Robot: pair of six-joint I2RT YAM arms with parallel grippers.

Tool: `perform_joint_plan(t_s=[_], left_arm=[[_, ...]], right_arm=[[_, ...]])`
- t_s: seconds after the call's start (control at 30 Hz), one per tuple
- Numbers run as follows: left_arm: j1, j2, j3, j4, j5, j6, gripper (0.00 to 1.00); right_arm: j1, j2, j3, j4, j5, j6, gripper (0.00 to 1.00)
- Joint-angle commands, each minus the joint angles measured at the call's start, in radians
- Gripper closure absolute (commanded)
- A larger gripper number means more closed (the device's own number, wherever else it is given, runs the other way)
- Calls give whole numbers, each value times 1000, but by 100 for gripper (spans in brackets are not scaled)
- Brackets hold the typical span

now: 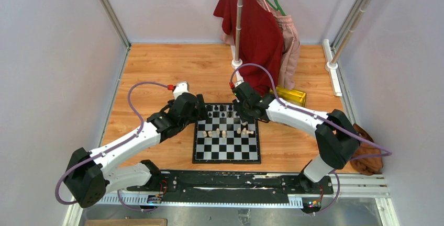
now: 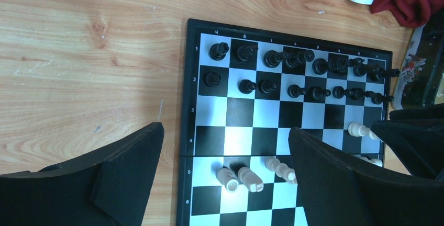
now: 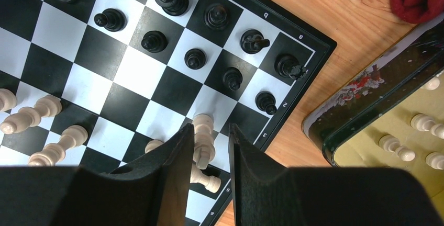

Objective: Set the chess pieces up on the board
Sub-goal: Pick up the chess piece from the chessboard.

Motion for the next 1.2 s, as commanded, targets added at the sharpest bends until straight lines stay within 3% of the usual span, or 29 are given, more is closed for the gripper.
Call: perform_joint_plan(t_s=[0.0, 0.73, 0.83, 1.0, 1.17], left_arm=[[9, -25, -11, 6, -16, 6, 4], [9, -52, -20, -7, -11, -2, 4], [9, -55, -22, -7, -13, -2, 4], [9, -59, -27, -10, -16, -3, 4], [11, -64, -28, -13, -27, 3, 5]], right_arm=[[19, 9, 13, -28, -15, 21, 65], [42, -16, -41, -33, 3, 50, 64], [43, -16, -42, -36, 7, 50, 70], [43, -12, -39, -42, 26, 49, 92], [49, -25, -23, -59, 75, 25, 100]])
